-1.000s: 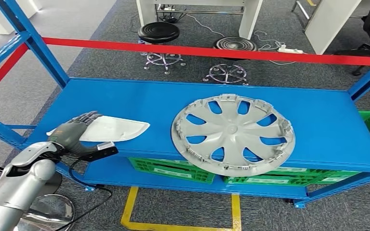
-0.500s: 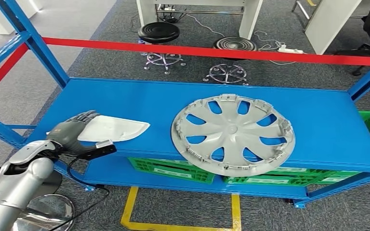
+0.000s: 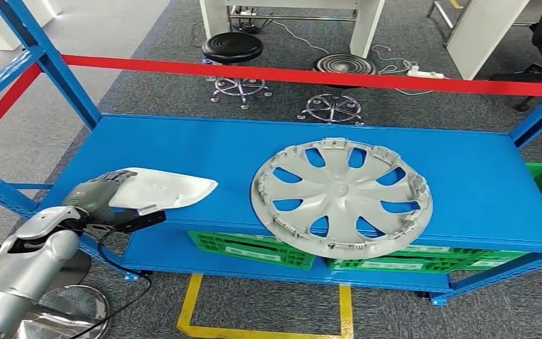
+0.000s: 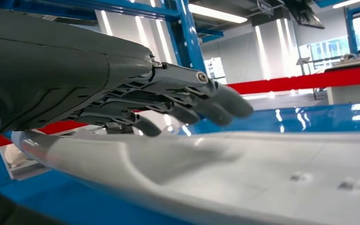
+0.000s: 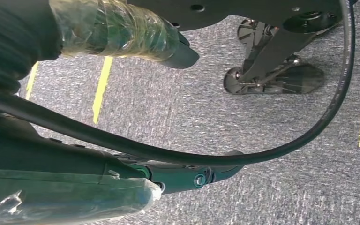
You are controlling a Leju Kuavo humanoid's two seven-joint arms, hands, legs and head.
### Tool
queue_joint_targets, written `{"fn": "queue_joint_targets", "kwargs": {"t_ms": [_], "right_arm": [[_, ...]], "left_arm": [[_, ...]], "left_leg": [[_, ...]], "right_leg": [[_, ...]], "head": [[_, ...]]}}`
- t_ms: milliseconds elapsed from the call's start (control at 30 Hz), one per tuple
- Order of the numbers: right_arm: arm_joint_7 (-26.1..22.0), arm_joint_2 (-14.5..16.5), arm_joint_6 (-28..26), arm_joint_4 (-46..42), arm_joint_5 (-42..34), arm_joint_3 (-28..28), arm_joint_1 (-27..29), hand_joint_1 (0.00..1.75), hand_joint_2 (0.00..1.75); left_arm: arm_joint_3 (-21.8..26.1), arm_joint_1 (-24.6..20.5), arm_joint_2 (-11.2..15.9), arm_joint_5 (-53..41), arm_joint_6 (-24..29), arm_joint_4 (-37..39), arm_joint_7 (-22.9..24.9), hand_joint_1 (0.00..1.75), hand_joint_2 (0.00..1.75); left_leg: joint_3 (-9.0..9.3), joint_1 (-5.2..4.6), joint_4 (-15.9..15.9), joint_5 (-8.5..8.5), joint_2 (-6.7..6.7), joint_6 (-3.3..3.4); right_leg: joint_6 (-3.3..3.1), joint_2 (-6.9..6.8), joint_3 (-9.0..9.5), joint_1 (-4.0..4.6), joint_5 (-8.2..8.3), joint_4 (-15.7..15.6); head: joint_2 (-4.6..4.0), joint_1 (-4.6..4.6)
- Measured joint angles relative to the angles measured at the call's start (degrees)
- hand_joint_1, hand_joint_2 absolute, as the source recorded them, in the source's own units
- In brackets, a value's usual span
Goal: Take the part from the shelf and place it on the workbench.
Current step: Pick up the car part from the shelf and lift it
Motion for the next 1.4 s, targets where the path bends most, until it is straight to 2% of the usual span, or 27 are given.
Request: {"fn": "queue_joint_targets", "kwargs": {"t_ms": [100, 233, 600, 800, 933, 1267, 1400], "right_arm": [[0.0, 0.0, 0.0, 0.0, 0.2, -0.1, 0.0, 0.00, 1.75], [0.0, 0.0, 0.1, 0.0, 0.5, -0.4, 0.0, 0.00, 1.75], [-0.1, 0.0, 0.7, 0.0, 0.9, -1.1, -0.1, 0.00, 1.75], [-0.6, 0.0, 0.5, 0.0, 0.9, -2.0, 0.0, 0.00, 1.75], [-0.9, 0.0, 0.5, 0.0, 0.9, -2.4, 0.0, 0.00, 1.75], [-0.9, 0.0, 0.4, 0.0, 0.9, -2.9, 0.1, 0.00, 1.75], [-0.9, 0.0, 0.1, 0.0, 0.9, -3.3, 0.1, 0.00, 1.75]], "left_arm": [[0.1, -0.4, 0.0, -0.2, 0.2, 1.4, 0.2, 1.58, 1.75], [0.4, -0.9, -0.3, -0.6, 1.2, 3.3, 0.1, 1.75, 1.75], [0.9, -1.4, -2.5, -1.6, 6.2, 3.8, -3.5, 1.75, 1.75], [0.4, 2.1, -4.9, 1.3, 9.0, -3.6, -7.2, 1.75, 1.75], [-0.1, 4.4, -5.8, 2.4, 9.5, -8.7, -7.9, 1.75, 1.75], [-0.6, 5.9, -6.2, 2.8, 9.6, -12.8, -8.2, 1.75, 1.75], [-0.7, 7.7, -6.8, 5.3, 10.8, -15.4, -10.8, 1.75, 1.75]], "left_leg": [[0.00, 0.00, 0.0, 0.00, 0.00, 0.00], [0.00, 0.00, 0.0, 0.00, 0.00, 0.00], [0.00, 0.00, 0.0, 0.00, -0.01, 0.00], [-0.01, -0.01, 0.0, -0.01, 0.03, 0.01], [-0.02, -0.01, 0.0, -0.03, 0.03, 0.01], [-0.02, 0.00, 0.0, -0.01, 0.03, 0.00], [-0.03, -0.01, 0.0, -0.02, 0.04, 0.00]], "right_leg": [[0.00, 0.00, 0.00, 0.00, 0.00, 0.0], [0.00, 0.00, -0.01, 0.00, 0.00, 0.0], [0.00, -0.04, 0.02, -0.01, 0.00, 0.0], [0.01, 0.04, -0.01, -0.01, 0.00, 0.0], [0.01, 0.03, -0.03, -0.01, 0.00, 0.0], [0.00, 0.03, -0.05, 0.00, 0.00, 0.0], [0.01, 0.05, -0.05, -0.01, -0.01, 0.0]], "head": [[0.00, -0.01], [0.00, -0.01], [0.00, 0.00], [0.00, -0.01], [0.00, -0.01], [0.00, -0.01], [0.00, -0.02]]}}
